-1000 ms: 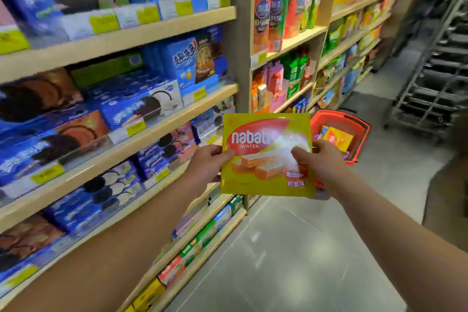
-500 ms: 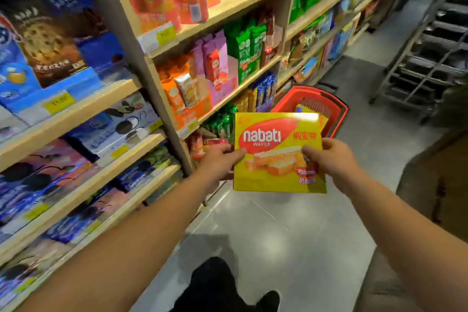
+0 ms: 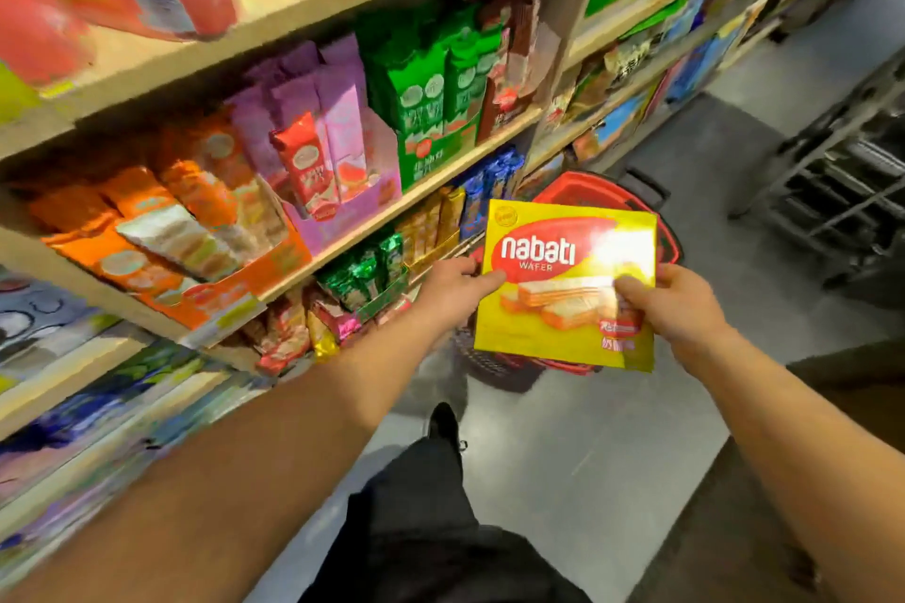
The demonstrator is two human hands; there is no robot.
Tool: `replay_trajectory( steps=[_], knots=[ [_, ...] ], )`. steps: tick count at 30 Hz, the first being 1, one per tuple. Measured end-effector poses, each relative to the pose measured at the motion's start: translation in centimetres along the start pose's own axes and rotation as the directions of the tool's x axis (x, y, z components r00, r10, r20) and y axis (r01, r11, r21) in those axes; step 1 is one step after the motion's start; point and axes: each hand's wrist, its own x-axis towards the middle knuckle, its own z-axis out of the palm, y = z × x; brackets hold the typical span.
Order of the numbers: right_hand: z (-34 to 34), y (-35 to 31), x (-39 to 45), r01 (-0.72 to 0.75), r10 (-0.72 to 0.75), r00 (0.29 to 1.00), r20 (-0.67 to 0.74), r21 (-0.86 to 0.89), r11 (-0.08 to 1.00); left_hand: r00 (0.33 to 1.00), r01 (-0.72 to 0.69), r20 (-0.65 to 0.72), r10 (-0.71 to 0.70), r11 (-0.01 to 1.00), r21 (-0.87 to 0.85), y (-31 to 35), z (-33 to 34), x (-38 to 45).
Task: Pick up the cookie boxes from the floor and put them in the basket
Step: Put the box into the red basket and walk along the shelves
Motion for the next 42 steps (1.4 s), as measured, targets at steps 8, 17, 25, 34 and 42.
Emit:
replay_trajectory(
  steps=[8,17,25,34,42],
  knots=[
    [-2.7,-1.7,13.0,-0.059,0.064,0.994,0.085,-0.064,0.996,0.993,0.118,-0.018,-0.119,0.992,-0.054,3.3,4.6,10.2],
    [-3.5,6.7,27.3,-0.079,0.124,0.963,0.240,-0.188,0.979,0.924,0.315,-0.204,-0.324,0.946,-0.075,-1.8,13.6,18.3],
    [-2.7,16.0,36.9,-0.036,0.187,0.911,0.368,-0.380,0.924,0.777,0.526,-0.270,-0.569,0.822,-0.219,-8.8,22.2,23.7],
    [5.3,24.8,43.1,-0.037,0.287,0.840,0.460,-0.480,0.877,0.628,0.620,-0.322,-0.708,0.706,-0.342,-19.7,24.1,29.6],
    [10.8,29.3,45.4,0.134,0.236,0.801,0.550,-0.549,0.825,0.576,0.625,-0.361,-0.734,0.680,-0.383,-24.8,24.1,34.2]
  ],
)
